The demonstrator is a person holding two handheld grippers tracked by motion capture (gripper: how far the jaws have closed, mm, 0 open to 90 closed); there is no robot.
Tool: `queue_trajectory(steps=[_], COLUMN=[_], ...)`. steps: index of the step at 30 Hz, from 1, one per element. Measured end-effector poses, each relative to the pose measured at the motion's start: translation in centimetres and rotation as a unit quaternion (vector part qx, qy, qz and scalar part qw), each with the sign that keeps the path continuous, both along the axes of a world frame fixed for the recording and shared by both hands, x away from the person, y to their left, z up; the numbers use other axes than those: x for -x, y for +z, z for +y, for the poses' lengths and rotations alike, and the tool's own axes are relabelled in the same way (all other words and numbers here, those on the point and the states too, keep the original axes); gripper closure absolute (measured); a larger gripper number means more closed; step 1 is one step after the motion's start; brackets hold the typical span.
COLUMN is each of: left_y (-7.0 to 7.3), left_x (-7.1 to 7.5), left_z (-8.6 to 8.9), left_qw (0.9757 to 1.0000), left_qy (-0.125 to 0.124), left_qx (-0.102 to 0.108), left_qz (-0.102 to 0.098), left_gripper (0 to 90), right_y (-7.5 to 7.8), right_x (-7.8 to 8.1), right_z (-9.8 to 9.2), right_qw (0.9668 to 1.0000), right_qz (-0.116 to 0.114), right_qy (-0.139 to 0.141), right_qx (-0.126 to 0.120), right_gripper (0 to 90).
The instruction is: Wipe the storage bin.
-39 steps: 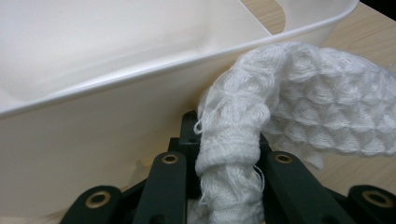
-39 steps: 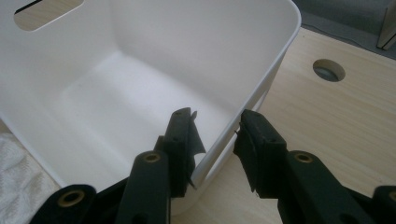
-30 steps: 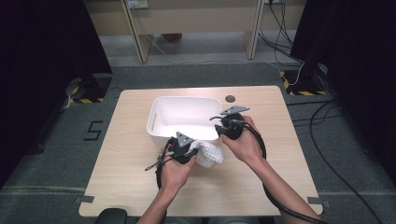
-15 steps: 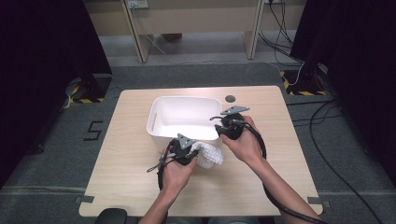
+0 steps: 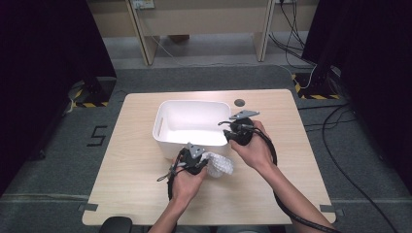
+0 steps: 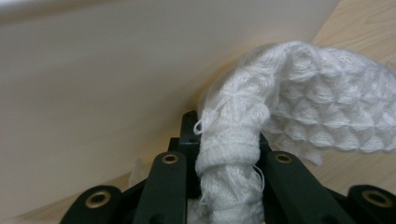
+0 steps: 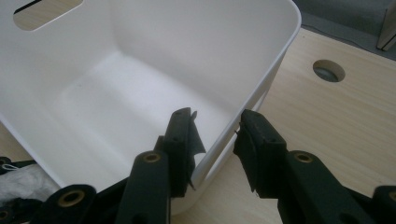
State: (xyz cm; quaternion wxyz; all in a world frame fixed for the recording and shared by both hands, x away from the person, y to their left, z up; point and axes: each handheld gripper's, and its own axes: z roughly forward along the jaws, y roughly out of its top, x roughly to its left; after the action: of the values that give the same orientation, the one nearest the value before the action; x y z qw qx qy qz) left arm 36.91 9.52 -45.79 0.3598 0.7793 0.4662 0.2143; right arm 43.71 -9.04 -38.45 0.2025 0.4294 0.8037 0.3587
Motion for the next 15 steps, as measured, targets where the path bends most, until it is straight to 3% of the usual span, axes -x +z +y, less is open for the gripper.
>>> queue_trajectory(steps=[15], left_y=[-2.0], left_x=[-0.5], left_z=[-0.5], left_qw=[0.9998], left_qy=[0.0], left_qx=[-0.012], left_qz=[0.017], left_gripper=[76.2], right_y=[0.0], right_x=[0.0], right_z=[0.0], right_qw=[1.0], right_qz=[0.0], right_qy=[0.0], right_qx=[0.0], right_gripper=[65.7])
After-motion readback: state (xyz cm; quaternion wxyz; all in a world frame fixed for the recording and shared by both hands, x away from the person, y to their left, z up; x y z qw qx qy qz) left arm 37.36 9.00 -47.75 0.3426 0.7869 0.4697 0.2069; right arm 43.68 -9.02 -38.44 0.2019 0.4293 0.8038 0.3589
